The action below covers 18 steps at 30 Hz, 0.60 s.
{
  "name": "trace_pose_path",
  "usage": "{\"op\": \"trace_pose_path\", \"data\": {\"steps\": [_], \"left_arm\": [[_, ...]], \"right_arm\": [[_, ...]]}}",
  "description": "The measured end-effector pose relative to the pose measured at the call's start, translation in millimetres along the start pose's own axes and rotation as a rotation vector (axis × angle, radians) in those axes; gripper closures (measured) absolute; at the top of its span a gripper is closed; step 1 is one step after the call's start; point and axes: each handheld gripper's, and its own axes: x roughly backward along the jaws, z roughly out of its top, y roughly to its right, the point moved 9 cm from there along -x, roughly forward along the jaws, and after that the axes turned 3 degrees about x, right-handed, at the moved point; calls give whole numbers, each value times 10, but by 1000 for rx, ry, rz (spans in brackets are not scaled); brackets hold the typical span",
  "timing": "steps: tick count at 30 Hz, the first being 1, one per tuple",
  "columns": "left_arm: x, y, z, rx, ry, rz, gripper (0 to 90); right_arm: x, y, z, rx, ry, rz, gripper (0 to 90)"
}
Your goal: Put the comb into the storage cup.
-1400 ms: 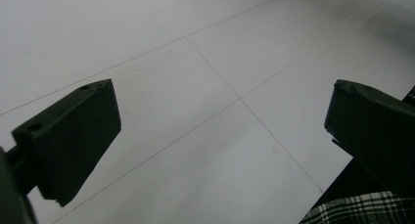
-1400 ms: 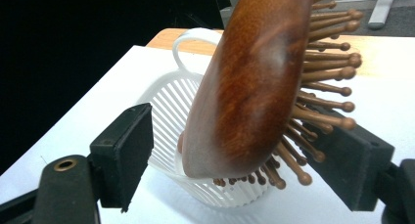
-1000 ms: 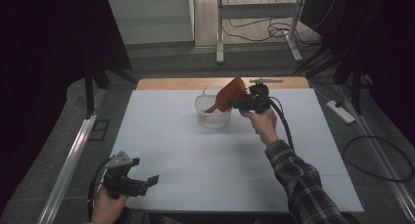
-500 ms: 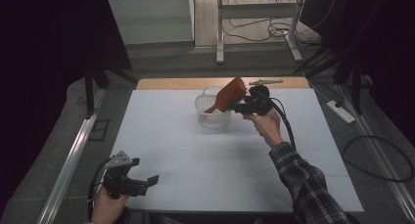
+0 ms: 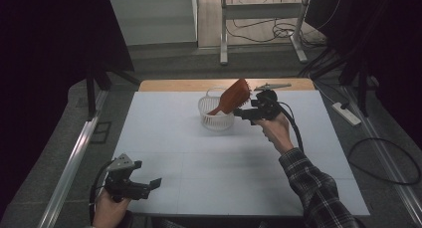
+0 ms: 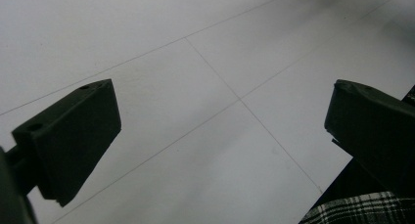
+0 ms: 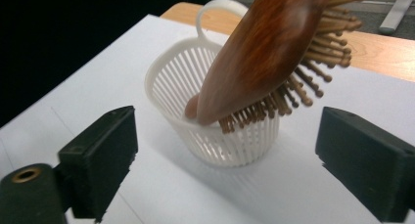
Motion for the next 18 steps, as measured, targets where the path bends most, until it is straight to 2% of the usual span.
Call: {"op": "trace_pose_path", "data": {"steps": [9,18], "left_arm": [[-2,3,0,1,0,1,0],[2,2,0,3,2,-1,1]], "right_arm": [[56,-27,-91,53,-22,-8,34],[127,-46,-139,57,-2,2,34]]}}
